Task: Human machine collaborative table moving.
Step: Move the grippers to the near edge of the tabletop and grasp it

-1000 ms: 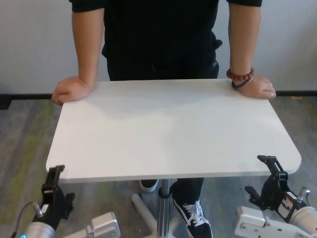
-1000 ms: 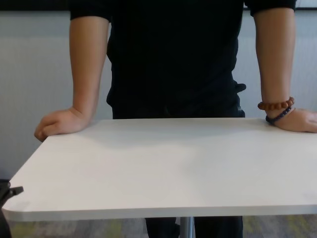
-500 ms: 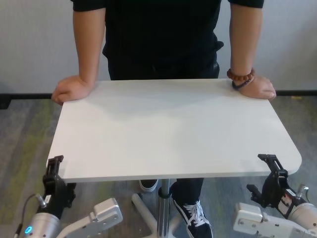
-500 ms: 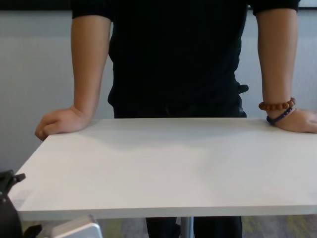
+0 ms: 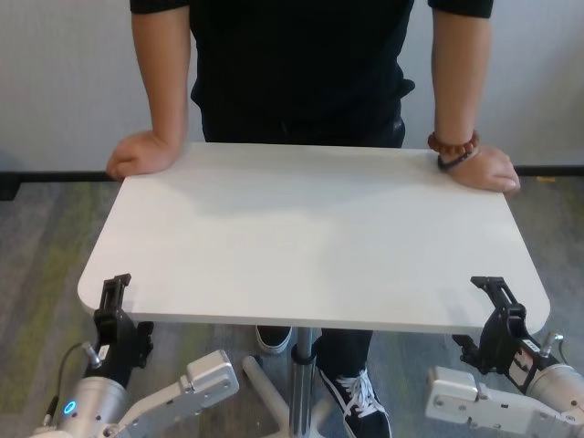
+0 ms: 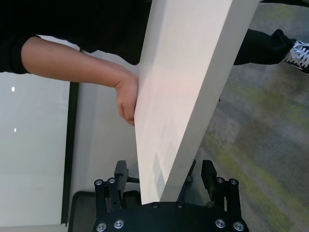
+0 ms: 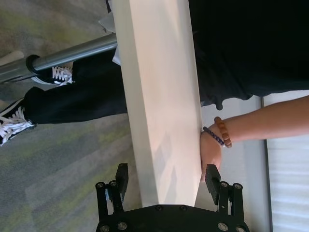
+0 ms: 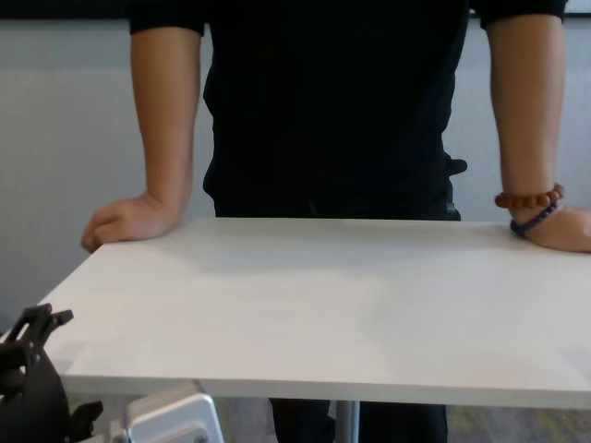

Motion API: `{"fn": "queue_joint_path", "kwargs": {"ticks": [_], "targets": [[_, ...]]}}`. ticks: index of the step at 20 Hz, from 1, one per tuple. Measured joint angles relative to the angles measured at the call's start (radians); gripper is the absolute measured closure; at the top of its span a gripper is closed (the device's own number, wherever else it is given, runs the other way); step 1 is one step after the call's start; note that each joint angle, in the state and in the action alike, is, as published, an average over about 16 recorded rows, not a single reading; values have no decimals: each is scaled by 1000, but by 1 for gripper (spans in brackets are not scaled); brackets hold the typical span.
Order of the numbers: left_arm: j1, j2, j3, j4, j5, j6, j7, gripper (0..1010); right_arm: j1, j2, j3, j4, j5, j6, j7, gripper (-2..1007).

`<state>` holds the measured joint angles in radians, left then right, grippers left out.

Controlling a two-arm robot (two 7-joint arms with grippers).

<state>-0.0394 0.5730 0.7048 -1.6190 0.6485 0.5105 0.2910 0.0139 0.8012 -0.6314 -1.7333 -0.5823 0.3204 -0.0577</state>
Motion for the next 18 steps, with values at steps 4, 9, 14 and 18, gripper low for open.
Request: {"fn": "queue_joint_path", "kwargs": {"ticks": [4,9,14,18], "targets": [[-11,-12,-2,17,16,-3,1,10,10,-8,-2,10,-19,1,14,4],[-20,-24,-3,38,42,-2,5,10,21,-18,-4,23,-38,0,30,4],[-25,-35,-2,60,64,-3,7,10,27,-29,-3,34,-52,-2,42,4],[-26,-43,-1,77,79,-6,8,10,29,-37,1,40,-59,-5,50,4]]}}
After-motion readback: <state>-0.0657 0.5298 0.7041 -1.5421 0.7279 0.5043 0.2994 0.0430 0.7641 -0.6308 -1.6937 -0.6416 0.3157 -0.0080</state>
